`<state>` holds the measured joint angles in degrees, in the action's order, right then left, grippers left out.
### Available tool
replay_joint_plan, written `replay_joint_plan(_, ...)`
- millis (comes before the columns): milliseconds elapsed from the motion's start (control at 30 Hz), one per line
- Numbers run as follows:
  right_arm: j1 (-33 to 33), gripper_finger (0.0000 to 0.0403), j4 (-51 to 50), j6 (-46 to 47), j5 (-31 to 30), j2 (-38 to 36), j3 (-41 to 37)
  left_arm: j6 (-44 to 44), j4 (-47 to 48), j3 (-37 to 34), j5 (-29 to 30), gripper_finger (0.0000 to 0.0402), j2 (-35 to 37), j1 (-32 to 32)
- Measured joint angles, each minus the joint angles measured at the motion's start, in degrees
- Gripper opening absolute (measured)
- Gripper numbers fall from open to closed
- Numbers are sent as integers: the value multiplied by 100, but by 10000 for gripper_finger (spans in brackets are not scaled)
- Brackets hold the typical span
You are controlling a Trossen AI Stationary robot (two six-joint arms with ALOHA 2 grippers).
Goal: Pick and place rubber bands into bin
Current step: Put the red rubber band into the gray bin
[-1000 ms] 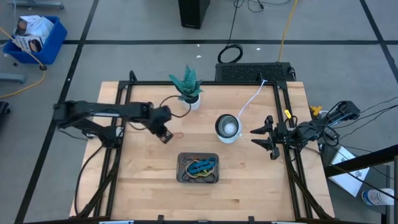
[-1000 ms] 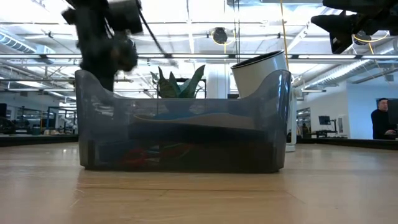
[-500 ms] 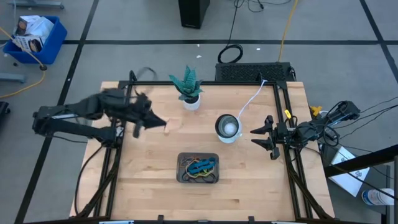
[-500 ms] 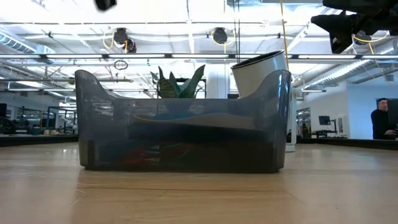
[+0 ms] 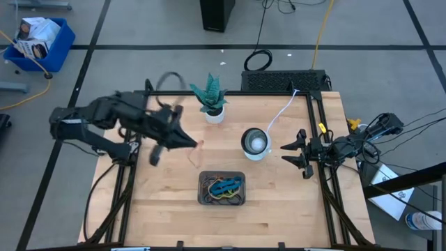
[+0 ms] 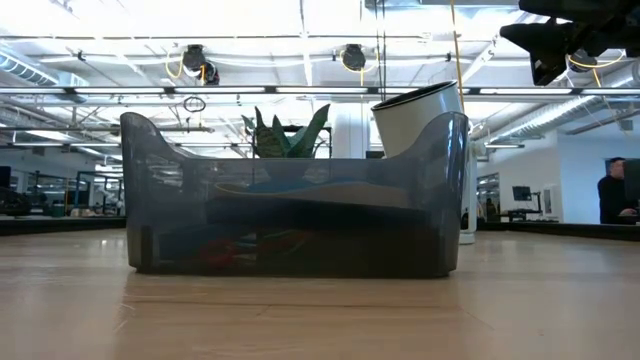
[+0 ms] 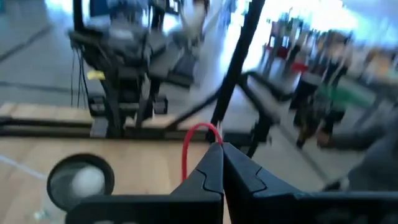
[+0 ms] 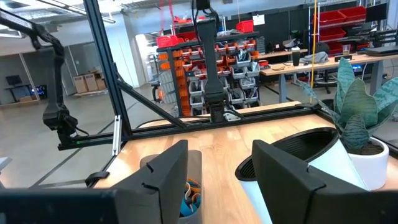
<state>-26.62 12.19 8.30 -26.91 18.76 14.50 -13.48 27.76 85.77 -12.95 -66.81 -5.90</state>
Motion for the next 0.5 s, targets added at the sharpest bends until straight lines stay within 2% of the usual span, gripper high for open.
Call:
replay_joint_plan(133,1,174,0,-1,-1,0,0,469,1308,1018,361,1,-889,-274)
replay_joint_plan(233,1,172,0,-1,-1,0,0,693,2110,1477,777,0,-1539,-463)
replay_joint_plan(500,-1,175,2,177,-1,0,0,975,2772,1645,1146,1,-2815,-741)
